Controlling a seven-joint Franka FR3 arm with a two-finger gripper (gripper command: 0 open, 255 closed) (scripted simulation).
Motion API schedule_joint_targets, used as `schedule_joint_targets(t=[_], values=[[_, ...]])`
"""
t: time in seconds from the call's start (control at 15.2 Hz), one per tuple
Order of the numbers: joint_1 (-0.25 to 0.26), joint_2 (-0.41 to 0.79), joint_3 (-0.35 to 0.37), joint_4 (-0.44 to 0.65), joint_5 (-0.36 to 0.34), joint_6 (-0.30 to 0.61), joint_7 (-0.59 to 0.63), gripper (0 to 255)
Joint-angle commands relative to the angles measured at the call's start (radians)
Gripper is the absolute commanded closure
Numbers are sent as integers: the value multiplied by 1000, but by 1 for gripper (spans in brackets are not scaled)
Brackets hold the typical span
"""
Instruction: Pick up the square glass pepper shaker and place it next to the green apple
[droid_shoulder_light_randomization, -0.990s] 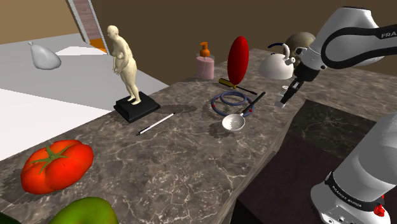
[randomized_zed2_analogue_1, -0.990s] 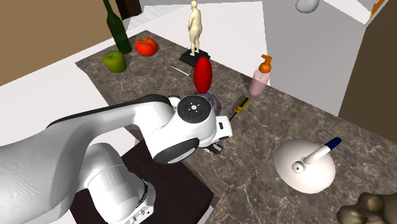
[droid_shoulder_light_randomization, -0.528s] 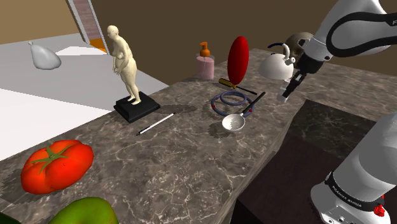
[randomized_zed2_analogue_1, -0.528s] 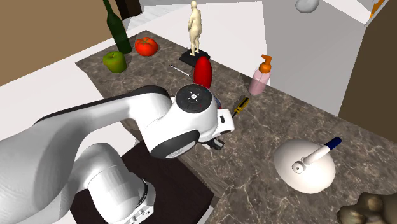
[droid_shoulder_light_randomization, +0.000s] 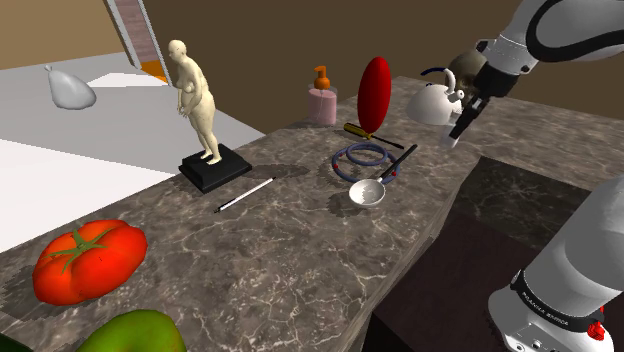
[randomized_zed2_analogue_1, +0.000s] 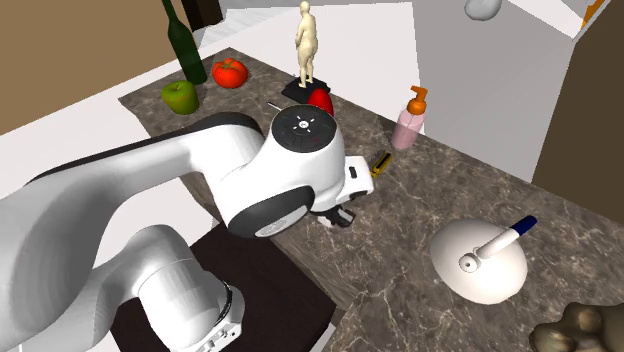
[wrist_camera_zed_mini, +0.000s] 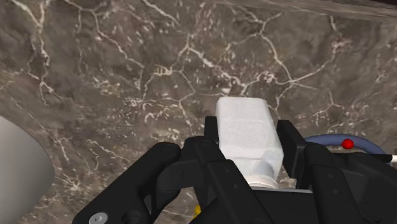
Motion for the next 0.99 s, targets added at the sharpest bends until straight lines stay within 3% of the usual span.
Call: schedule_joint_targets(t=[0.0,0.92], values=[[3,-3,6,23,5,-26,3,255],[24,15,41,218,35,-202,17,255]])
